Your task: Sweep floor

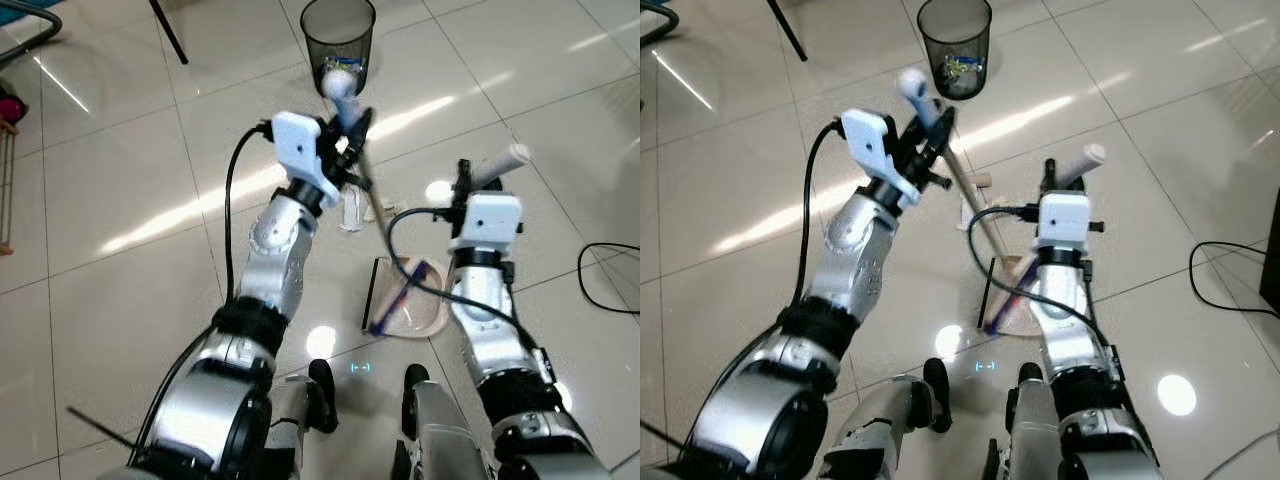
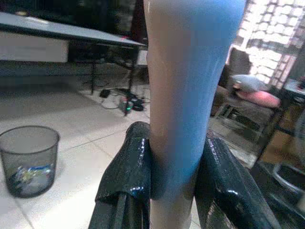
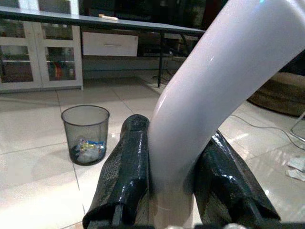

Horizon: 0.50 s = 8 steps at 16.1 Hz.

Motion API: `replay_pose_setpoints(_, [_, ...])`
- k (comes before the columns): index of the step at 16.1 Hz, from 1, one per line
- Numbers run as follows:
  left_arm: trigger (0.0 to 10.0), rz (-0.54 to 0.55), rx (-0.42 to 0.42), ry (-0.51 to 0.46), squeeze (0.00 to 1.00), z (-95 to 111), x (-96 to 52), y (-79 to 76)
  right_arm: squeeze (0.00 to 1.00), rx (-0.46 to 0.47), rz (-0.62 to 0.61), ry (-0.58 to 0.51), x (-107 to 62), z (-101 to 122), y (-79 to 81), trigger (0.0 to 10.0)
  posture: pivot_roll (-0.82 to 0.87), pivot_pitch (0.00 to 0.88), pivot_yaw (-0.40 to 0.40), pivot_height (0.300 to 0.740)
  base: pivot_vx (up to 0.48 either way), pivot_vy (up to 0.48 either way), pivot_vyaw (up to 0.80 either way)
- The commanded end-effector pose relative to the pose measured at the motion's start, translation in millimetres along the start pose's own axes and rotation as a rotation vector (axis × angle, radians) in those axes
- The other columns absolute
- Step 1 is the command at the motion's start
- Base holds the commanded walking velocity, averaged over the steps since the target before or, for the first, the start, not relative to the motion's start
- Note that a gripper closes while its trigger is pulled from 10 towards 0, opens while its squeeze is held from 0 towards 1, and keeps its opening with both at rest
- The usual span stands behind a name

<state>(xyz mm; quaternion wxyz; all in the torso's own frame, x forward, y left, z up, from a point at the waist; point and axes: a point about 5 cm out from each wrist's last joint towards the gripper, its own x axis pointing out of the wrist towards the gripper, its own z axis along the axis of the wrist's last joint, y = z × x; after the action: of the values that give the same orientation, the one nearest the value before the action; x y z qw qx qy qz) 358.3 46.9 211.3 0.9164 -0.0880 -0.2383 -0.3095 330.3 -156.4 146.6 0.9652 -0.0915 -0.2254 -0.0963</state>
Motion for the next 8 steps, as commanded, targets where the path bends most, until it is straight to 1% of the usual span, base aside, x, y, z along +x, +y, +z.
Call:
replay_pose_setpoints(1, [10.0,-0.031,0.028,-0.042,0.0,11.5,-3.4,4.0,0.0,0.008,0.001,0.063,-7.9,-10.7,-0.3,10.0,0.05,0.302,0.138,0.74,0.0,0.0,0.0])
replay_pose_setpoints(3, [10.0,-0.093,0.077,-0.061,0.0,28.1,-11.7,10.3,0.0,0.003,-0.003,0.058,-3.8,-9.9,-7.1,10.0,0.05,0.28,0.131,0.74,0.0,0.0,0.0])
replay_pose_setpoints(4, [10.0,-0.1,0.08,-0.072,0.0,37.9,-15.1,13.9,0.0,0.001,-0.008,0.054,-2.0,-9.2,-10.7,10.0,0.05,0.275,0.128,0.74,0.0,0.0,0.0])
replay_pose_setpoints(5, [10.0,-0.098,0.078,-0.078,0.0,43.3,-16.7,16.5,0.0,-0.001,-0.011,0.054,-1.2,-9.1,-12.7,10.0,0.05,0.269,0.127,0.74,0.0,0.0,0.0])
replay_pose_setpoints(6, [10.0,-0.074,0.068,-0.113,0.0,60.2,-18.9,24.9,0.0,-0.003,-0.016,0.049,-1.1,-8.7,-17.7,10.0,0.04,0.251,0.119,0.74,0.0,0.0,0.0])
replay_pose_setpoints(8, [10.0,-0.044,0.07,-0.137,0.0,74.3,-21.5,34.9,0.0,-0.003,-0.017,0.046,-2.5,-8.5,-21.2,10.0,0.04,0.239,0.113,0.74,0.0,0.0,0.0])
